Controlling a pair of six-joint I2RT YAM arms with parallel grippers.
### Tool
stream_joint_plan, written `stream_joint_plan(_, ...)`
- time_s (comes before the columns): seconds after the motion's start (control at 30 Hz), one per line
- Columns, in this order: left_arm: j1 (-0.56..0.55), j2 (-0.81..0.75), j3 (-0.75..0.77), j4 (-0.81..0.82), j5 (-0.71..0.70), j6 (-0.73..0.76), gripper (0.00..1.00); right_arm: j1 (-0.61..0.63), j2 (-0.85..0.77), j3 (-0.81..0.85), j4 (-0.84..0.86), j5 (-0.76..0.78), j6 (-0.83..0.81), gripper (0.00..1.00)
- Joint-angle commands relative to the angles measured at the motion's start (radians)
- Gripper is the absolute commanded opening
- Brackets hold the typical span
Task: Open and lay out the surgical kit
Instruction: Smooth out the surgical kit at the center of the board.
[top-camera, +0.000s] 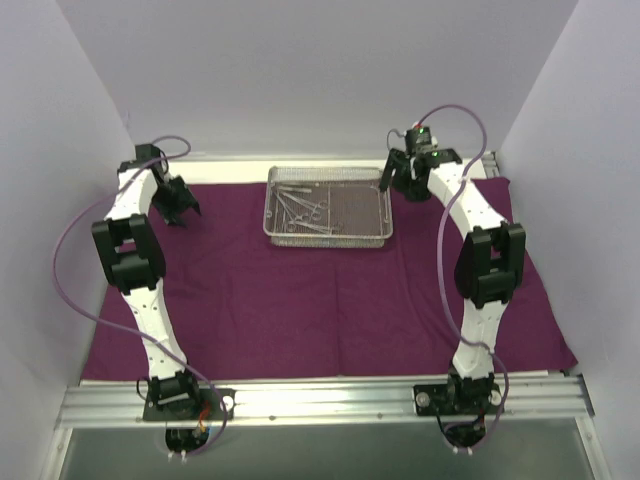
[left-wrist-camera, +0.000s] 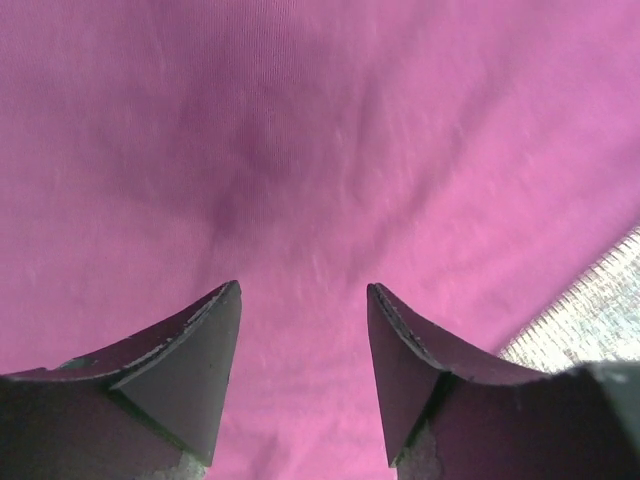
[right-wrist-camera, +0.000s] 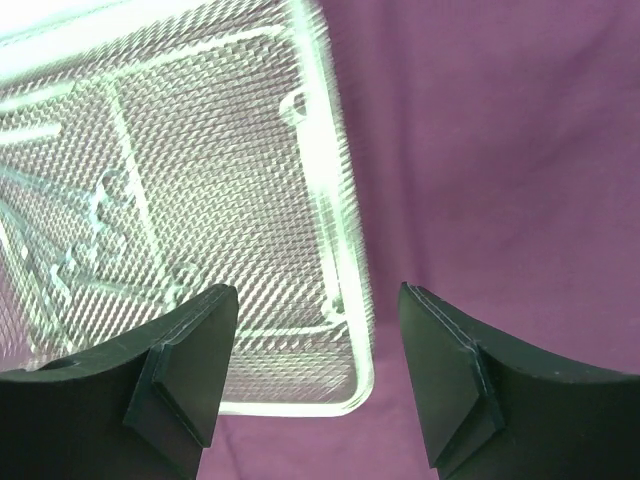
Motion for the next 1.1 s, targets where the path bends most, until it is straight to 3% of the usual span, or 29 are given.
stream_joint_plan(0.0,-0.039,0.112,0.191,-0.152,-0.124,0.035,0.63,0.017,-0.019,0.050,-0.064,0.073,0.004,0.66)
stream_joint_plan(0.17,-0.101,0.193,0.310,-0.234,-0.322,0.084,0.71,0.126,-0.076,0.087,-0.081,0.133,-0.075,0.69)
stream_joint_plan(0.23,-0.104,0.200,0.312,-0.231,-0.330,0.093,0.73,0.184,-0.079,0.107,-0.078,0.070,-0.103,0.70)
stream_joint_plan(0.4,-0.099,0.252,0.331,-0.263,-0.339,0.121,0.79,0.471,-0.026,0.147,-0.122,0.073,-0.122,0.73)
stream_joint_plan(0.6,-0.090,0.391,0.477,-0.383,-0.335,0.136,0.79,0.713,0.100,0.164,-0.115,-0.002,-0.146,0.75)
stream_joint_plan(0.8,-0.079,0.436,0.517,-0.417,-0.310,0.159,0.79,0.816,0.204,0.156,-0.150,0.086,-0.169,0.76)
stream_joint_plan(1.07,-0.030,0.515,0.623,-0.458,-0.260,0.194,0.79,0.861,0.319,0.136,-0.124,0.045,-0.165,0.78)
